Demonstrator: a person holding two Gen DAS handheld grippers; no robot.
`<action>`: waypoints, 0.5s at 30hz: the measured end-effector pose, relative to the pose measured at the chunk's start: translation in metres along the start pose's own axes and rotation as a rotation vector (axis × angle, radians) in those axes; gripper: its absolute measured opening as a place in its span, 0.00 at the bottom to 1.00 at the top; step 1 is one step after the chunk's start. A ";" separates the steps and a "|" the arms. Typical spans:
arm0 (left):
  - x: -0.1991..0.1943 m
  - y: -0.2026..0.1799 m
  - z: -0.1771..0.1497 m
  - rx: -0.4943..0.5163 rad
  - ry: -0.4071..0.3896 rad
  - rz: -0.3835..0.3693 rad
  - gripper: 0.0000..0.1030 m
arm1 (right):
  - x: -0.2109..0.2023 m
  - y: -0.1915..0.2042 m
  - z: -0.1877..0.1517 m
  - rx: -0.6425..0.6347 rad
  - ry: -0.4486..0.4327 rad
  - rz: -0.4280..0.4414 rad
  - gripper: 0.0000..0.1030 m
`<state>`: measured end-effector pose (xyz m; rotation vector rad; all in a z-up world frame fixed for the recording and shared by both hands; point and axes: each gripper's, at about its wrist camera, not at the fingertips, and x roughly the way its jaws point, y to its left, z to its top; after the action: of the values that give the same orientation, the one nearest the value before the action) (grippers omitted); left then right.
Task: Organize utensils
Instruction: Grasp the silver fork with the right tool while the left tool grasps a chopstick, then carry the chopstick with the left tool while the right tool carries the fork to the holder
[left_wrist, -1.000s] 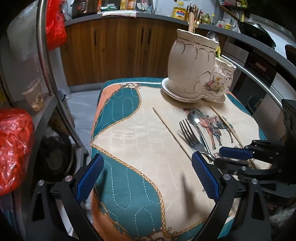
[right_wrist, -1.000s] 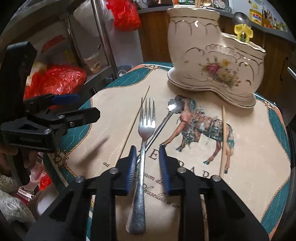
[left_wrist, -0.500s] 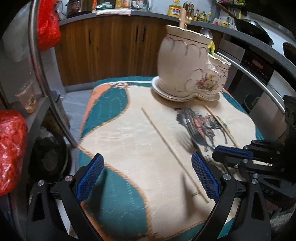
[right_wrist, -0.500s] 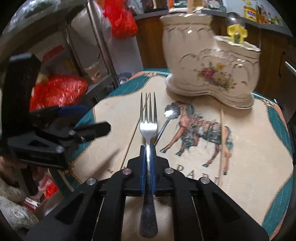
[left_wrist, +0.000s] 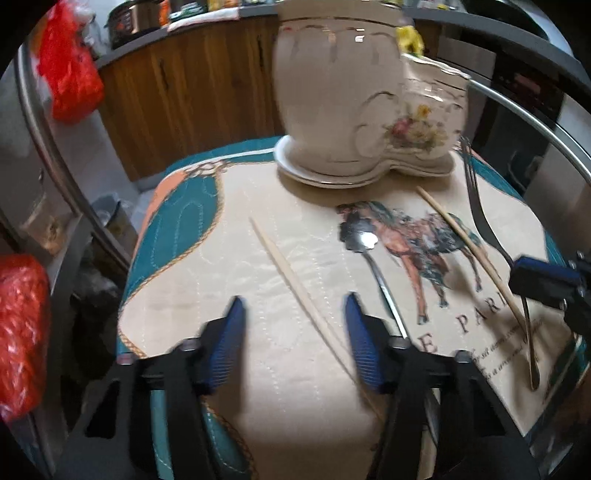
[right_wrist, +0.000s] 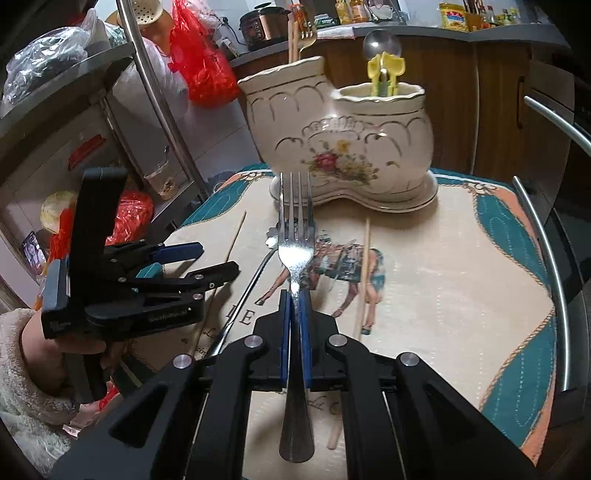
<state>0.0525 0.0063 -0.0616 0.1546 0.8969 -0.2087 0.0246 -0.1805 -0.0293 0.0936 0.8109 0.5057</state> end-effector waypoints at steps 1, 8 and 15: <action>-0.001 -0.004 0.000 0.024 -0.002 0.012 0.31 | -0.001 -0.002 0.000 0.006 -0.002 0.001 0.05; -0.009 0.006 -0.005 0.037 -0.022 -0.055 0.07 | -0.009 -0.011 0.002 0.033 -0.036 0.013 0.05; -0.035 0.030 -0.008 -0.073 -0.111 -0.177 0.06 | -0.023 -0.019 0.004 0.060 -0.089 0.019 0.05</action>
<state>0.0328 0.0406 -0.0380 -0.0041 0.8063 -0.3453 0.0216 -0.2079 -0.0164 0.1777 0.7386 0.4919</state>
